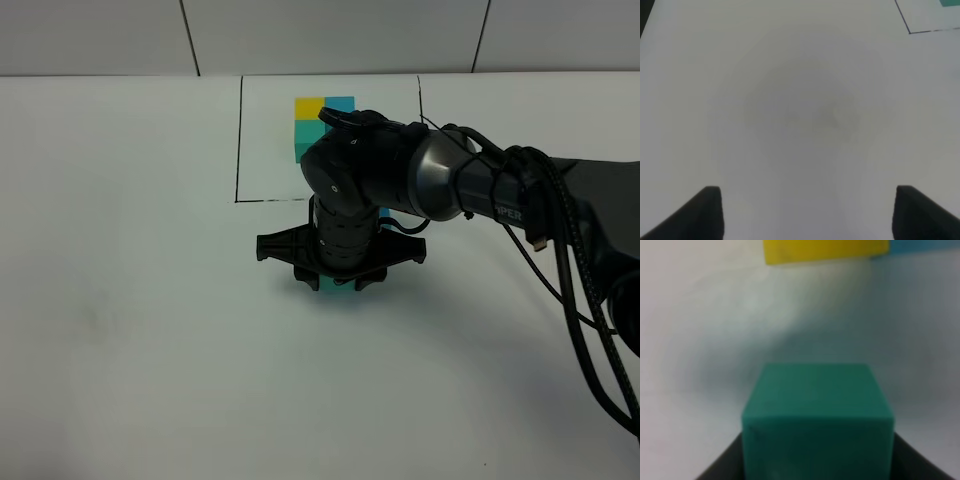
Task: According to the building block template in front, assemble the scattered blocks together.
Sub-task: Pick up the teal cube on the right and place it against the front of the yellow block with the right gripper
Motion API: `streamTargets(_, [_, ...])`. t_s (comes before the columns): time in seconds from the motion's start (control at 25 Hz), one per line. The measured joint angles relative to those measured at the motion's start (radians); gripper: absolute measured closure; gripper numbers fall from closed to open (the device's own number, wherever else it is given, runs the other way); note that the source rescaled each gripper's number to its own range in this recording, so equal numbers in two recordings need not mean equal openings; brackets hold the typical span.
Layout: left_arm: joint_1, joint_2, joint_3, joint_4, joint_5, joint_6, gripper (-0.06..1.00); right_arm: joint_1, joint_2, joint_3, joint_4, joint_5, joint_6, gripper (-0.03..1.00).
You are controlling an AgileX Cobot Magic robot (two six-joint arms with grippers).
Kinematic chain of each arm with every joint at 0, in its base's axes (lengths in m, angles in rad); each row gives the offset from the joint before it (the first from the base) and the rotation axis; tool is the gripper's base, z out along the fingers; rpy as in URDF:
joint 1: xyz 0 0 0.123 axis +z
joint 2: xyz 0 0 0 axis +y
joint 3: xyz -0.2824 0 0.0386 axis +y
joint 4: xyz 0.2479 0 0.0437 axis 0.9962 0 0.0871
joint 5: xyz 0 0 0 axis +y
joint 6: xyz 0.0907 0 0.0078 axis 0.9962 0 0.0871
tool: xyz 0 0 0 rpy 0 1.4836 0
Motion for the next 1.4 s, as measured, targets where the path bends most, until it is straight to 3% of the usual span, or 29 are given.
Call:
streamTargets(0.36, [0.0, 0.0, 0.0, 0.011, 0.0, 0.0, 0.32, -0.002, 0.057, -0.007, -0.072, -0.008, -0.039, 0.96])
streamTargets(1.4, [0.0, 0.0, 0.0, 0.013, 0.0, 0.0, 0.32, -0.031, 0.117, -0.079, -0.061, -0.004, -0.058, 0.97])
